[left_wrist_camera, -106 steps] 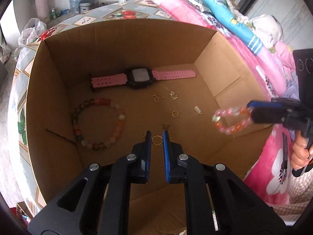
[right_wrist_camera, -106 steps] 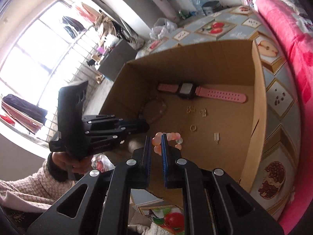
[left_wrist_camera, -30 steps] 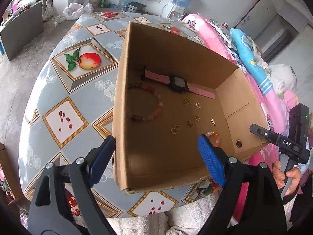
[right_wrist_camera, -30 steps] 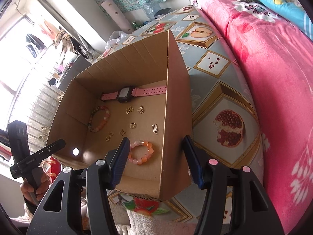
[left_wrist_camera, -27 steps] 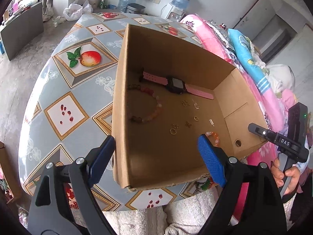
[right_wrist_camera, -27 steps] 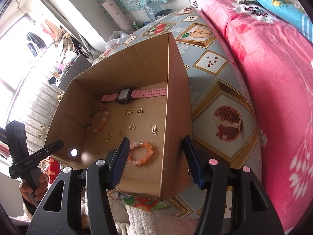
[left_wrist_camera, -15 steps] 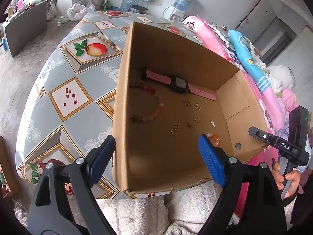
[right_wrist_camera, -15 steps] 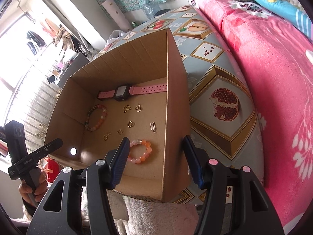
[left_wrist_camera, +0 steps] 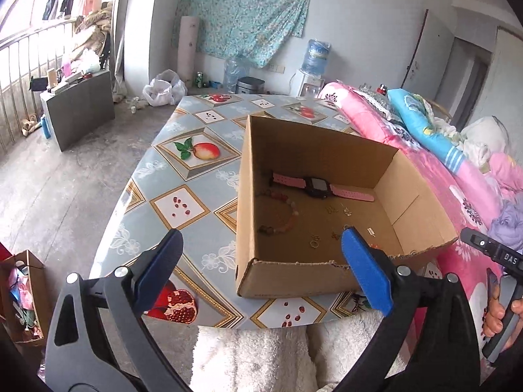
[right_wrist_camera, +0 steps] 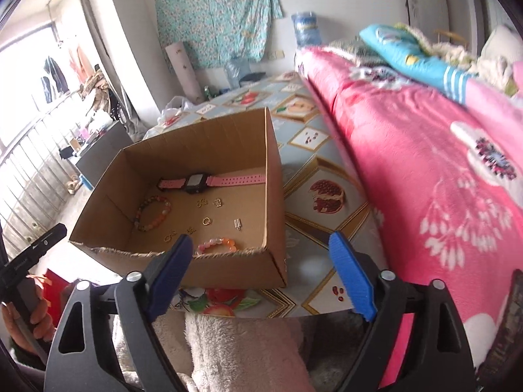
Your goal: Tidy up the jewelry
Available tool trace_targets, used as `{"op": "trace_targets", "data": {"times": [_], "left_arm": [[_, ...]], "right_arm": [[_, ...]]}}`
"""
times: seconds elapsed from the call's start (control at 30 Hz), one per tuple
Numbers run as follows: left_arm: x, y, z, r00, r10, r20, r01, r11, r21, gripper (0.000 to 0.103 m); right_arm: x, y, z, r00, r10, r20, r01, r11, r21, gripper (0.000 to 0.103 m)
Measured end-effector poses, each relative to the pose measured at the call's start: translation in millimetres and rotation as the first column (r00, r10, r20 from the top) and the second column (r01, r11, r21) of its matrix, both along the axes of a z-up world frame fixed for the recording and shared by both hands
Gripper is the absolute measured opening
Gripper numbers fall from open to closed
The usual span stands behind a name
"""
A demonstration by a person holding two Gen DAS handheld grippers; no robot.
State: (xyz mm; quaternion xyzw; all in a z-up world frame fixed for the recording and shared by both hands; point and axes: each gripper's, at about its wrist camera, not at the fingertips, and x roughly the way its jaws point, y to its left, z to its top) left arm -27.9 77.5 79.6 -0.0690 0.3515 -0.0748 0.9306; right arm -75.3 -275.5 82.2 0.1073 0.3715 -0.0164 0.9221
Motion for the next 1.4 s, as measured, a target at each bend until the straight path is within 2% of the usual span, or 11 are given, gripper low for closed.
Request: {"op": "trace_targets", "data": {"times": [0.2, 0.37, 0.43, 0.67, 0.8, 1.07, 1.4], "left_arm": [[-17, -2, 2, 1.000, -0.008, 0.002, 0.008, 1.000, -0.015, 0.095], [-24, -9, -4, 1.000, -0.020, -0.008, 0.020, 1.000, 0.010, 0.095], [-26, -9, -4, 1.000, -0.011, -0.007, 0.011, 1.000, 0.018, 0.095], [-27, -12, -8, 1.000, 0.016, -0.015, -0.015, 0.998, 0.060, 0.094], [-17, -22, -17, 0.998, 0.008, -0.069, -0.001, 0.994, 0.109, 0.095], [4, -42, -32, 0.982, 0.014, -0.191, 0.010, 0.992, 0.122, 0.095], [14, -64, -40, 0.966, 0.007, -0.257, 0.041, 0.983, 0.179, 0.094]], "right_arm": [[-18, 28, 0, 1.000, 0.029, 0.005, -0.028, 0.998, -0.064, 0.095], [-21, 63, -6, 0.999, 0.040, -0.001, -0.039, 0.973, -0.226, 0.096], [-23, 73, -7, 0.998, 0.058, 0.008, -0.054, 0.967, -0.248, 0.096], [-17, 85, -13, 0.996, 0.090, -0.013, -0.091, 0.980, -0.176, 0.096], [-8, 89, -20, 0.993, 0.097, -0.064, -0.105, 0.985, -0.139, 0.096], [14, 87, -33, 0.982, 0.065, -0.177, -0.079, 0.994, -0.069, 0.096], [27, 85, -42, 0.972, 0.051, -0.227, -0.066, 0.996, -0.057, 0.096]]}}
